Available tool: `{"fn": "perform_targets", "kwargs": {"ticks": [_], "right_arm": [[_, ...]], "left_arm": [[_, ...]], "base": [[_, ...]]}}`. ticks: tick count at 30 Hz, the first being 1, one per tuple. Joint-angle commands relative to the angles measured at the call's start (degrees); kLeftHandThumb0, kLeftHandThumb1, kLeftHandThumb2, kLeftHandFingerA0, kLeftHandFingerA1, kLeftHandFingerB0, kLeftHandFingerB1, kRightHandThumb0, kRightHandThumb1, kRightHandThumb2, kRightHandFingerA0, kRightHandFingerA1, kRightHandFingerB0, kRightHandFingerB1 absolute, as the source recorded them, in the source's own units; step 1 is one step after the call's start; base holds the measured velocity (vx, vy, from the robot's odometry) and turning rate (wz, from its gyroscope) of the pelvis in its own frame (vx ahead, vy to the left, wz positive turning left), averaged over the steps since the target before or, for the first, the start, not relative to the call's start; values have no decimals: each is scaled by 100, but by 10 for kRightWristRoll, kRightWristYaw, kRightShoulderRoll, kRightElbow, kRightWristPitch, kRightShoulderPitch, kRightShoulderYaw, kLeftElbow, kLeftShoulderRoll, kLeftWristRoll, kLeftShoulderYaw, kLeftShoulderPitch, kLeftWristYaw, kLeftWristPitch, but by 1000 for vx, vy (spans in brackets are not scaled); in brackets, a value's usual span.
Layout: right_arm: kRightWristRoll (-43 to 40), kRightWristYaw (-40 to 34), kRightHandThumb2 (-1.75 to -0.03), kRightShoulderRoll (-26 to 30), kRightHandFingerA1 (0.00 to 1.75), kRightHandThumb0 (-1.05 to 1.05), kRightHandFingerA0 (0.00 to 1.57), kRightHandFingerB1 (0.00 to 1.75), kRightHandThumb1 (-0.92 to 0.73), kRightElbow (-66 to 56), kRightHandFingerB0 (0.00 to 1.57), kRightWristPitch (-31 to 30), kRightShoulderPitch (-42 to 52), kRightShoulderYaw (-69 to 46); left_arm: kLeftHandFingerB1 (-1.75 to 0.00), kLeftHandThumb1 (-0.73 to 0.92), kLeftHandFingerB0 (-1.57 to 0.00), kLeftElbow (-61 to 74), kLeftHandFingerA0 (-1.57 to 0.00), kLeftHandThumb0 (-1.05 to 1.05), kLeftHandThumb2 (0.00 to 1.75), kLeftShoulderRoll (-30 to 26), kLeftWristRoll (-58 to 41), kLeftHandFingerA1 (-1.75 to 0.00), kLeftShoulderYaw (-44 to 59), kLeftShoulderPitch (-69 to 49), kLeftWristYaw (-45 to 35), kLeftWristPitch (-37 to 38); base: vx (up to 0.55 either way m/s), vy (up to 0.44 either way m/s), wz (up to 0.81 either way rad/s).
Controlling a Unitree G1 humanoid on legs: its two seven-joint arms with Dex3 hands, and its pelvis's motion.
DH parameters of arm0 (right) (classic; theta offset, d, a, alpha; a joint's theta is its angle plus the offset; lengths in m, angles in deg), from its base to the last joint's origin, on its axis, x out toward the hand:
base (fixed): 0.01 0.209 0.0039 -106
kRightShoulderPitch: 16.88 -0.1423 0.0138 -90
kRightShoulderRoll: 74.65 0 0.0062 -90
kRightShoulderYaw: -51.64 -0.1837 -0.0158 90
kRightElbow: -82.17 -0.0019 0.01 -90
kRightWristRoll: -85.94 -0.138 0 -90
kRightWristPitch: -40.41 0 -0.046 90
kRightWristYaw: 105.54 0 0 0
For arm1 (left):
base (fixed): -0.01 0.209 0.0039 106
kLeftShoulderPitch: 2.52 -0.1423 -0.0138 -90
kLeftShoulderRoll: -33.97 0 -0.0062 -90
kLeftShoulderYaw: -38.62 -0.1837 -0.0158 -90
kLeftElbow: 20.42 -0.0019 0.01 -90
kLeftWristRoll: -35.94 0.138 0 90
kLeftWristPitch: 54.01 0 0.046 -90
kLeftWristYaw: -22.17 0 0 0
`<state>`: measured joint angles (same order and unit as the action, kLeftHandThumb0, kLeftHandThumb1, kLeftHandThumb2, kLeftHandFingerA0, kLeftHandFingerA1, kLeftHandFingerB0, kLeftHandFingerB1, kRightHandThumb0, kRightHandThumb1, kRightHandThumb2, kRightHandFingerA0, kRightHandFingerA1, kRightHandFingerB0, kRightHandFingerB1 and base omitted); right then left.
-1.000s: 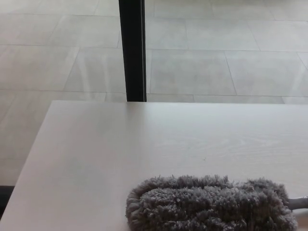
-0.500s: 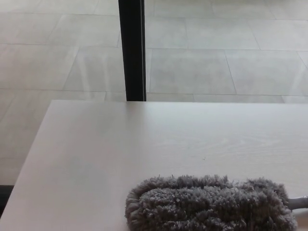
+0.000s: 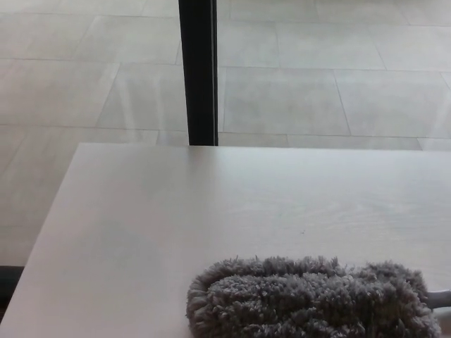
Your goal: The robot uses its right hand to pick up the duster kept in the middle of the desk and use it to wipe the desk by swiping its surface twice
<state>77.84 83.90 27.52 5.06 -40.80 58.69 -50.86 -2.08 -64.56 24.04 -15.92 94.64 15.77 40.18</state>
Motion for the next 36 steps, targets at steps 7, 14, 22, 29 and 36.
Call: {"fn": "perform_targets", "kwargs": {"ticks": [7,14,22,29,36], "right_arm": [[215,75,-101,73,4,-105,0,3,-66,8,0,65,37,226],[261,65,-96,109,3,-101,0,7,-66,18,4,72,54,273],[310,25,-100,138,6,-96,0,15,-67,73,8,111,49,316],[357,-22,-64,152,14,-82,0,28,-82,127,0,144,39,347],[431,-177,-91,140,58,-71,17,44,-55,184,9,220,19,374]], "left_arm": [[-53,52,-64,-7,-55,-54,56,-21,-14,-69,-6,1,-21,19],[-54,53,-65,-3,-67,-53,56,-20,-11,-71,-13,-3,-13,18],[-54,52,-61,-5,-60,-55,56,-21,-15,-70,-12,0,-18,16],[-56,51,-64,-8,-64,-55,56,-23,-24,-72,-6,5,-15,9],[-53,54,-60,-5,-64,-59,57,-30,-1,-67,-33,8,-14,11]], "base": [[0,0,0],[0,0,0],[0,0,0],[0,0,0],[0,0,0]]}}
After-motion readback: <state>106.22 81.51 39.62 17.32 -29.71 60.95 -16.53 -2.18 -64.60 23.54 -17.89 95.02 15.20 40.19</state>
